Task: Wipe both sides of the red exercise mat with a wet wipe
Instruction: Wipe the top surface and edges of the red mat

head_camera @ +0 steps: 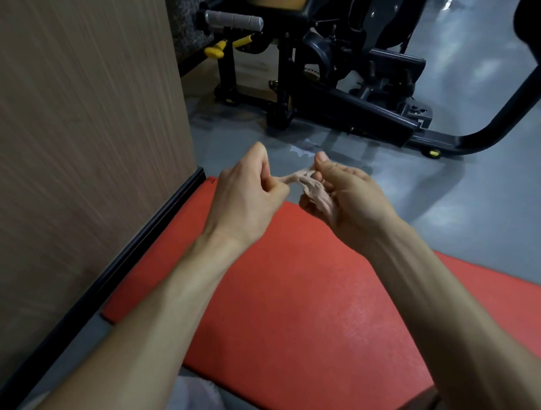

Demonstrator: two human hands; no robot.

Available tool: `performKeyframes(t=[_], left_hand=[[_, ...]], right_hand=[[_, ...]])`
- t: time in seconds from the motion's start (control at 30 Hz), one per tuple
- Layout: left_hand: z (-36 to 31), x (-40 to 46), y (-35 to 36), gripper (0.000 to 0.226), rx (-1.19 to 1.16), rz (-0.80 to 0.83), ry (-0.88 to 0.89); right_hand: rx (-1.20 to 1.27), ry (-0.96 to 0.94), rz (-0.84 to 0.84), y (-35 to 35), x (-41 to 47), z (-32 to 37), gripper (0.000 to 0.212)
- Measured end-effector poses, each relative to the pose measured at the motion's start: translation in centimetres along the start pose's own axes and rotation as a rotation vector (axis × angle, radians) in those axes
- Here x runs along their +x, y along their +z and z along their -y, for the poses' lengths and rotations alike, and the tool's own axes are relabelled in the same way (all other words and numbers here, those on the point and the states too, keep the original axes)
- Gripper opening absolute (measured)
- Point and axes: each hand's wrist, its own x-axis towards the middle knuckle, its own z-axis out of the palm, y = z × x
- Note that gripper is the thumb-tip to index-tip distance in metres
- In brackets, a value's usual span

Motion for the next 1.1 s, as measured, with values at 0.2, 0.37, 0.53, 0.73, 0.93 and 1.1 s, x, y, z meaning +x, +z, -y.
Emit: performKeyframes(t=[0.2, 0.37, 0.53, 0.73, 0.93, 1.1], left_hand=[[0.4, 0.4, 0.5, 0.011, -0.516, 0.058, -0.327], [-0.2, -0.3, -1.0, 0.031, -0.851, 0.538, -0.599], [0.0, -0.6, -0.4, 0.020, -0.880, 0.368, -0.495], [0.1, -0.1, -1.5, 0.014, -1.028, 0.294, -0.510], [0.8, 0.1, -1.6, 0.012, -0.962, 0.306, -0.449], [0.7, -0.1, -1.1, 0.015, -0.864, 0.343, -0.396]], right_hand=[[-0.090, -0.049, -0.026, -0.6, -0.1, -0.1, 0.039], [-0.098, -0.095, 0.022, -0.5, -0.1, -0.5, 0.028], [-0.140, -0.086, 0.043, -0.1, -0.2, -0.6, 0.024], [-0.140, -0.032, 0.144, -0.9, 0.0, 0.3, 0.017], [-0.065, 0.116, 0.197, -1.8, -0.4, 1.2, 0.037], [-0.129, 0.222, 0.225, -0.1, -0.8, -0.4, 0.024]])
